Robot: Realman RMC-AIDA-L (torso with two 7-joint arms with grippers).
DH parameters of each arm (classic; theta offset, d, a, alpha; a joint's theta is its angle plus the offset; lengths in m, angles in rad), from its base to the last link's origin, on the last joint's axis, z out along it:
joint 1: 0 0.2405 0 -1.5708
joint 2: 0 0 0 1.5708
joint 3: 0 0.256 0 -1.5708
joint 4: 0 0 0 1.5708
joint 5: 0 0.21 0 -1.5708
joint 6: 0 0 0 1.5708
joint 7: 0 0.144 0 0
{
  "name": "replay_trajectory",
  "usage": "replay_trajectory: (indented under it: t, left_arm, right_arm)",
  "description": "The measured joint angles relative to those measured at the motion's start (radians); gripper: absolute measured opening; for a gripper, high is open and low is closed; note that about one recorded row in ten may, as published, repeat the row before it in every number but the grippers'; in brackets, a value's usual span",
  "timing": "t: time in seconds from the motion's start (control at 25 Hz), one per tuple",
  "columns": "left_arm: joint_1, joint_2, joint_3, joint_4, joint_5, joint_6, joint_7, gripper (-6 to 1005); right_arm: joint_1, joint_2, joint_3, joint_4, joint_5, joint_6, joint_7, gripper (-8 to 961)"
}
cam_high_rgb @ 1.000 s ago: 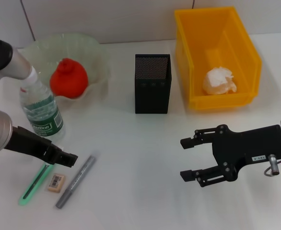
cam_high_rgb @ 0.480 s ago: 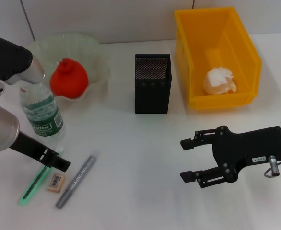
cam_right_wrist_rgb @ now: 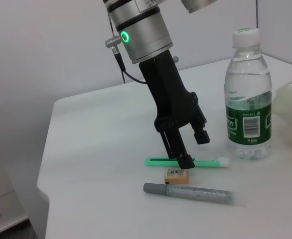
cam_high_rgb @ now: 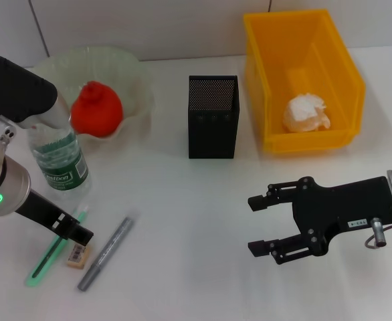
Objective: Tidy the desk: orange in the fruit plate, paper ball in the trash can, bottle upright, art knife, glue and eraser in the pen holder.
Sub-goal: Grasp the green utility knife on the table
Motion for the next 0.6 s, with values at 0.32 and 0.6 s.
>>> replay_trajectory:
  t: [0.32,0.6]
  left_arm:
    - [-0.01,0.0,0.01,-0.004,0.013,-0.007,0.0,790]
    - [-0.03,0.0,0.01,-0.034,0.014,-0.011,-0.002,788]
  right_arm:
    - [-0.004,0.001,-0.002,0.002,0.0,0.0,0.0,766]
    - [-0.007,0.001,-0.003,0.002,0.0,0.0,0.0,766]
